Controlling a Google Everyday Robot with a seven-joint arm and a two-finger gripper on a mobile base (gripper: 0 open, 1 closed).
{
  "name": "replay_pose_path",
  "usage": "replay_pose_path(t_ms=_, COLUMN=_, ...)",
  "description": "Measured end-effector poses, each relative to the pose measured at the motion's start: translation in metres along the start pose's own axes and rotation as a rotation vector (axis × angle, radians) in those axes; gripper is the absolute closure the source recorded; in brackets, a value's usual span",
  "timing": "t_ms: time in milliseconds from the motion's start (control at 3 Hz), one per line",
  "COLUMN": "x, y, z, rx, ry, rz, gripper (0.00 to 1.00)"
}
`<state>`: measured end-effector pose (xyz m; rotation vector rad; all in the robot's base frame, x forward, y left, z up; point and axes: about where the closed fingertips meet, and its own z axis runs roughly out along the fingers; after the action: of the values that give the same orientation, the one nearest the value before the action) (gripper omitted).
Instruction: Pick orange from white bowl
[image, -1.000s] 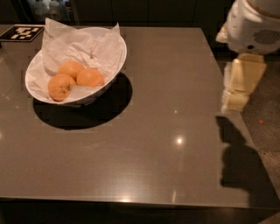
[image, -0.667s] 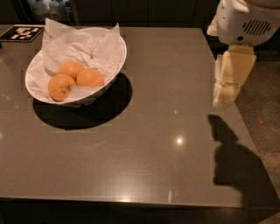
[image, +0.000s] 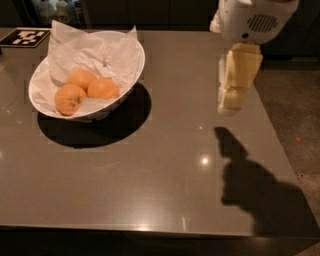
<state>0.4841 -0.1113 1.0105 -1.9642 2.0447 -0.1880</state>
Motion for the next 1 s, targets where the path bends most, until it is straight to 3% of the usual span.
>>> replay_pose_path(t_ms=333, x=-0.079, y=-0.019, z=0.012, rx=-0.008, ry=-0.024, rz=-0.071, gripper=0.0)
replay_pose_path(t_ms=667, x=-0.084, y=-0.023, z=0.008, rx=0.018, ry=-0.041, rz=-0.072, gripper=0.0)
replay_pose_path(t_ms=1000, x=-0.125, y=-0.033, z=0.018, rx=-0.014, ry=-0.089, rz=-0.168, gripper=0.0)
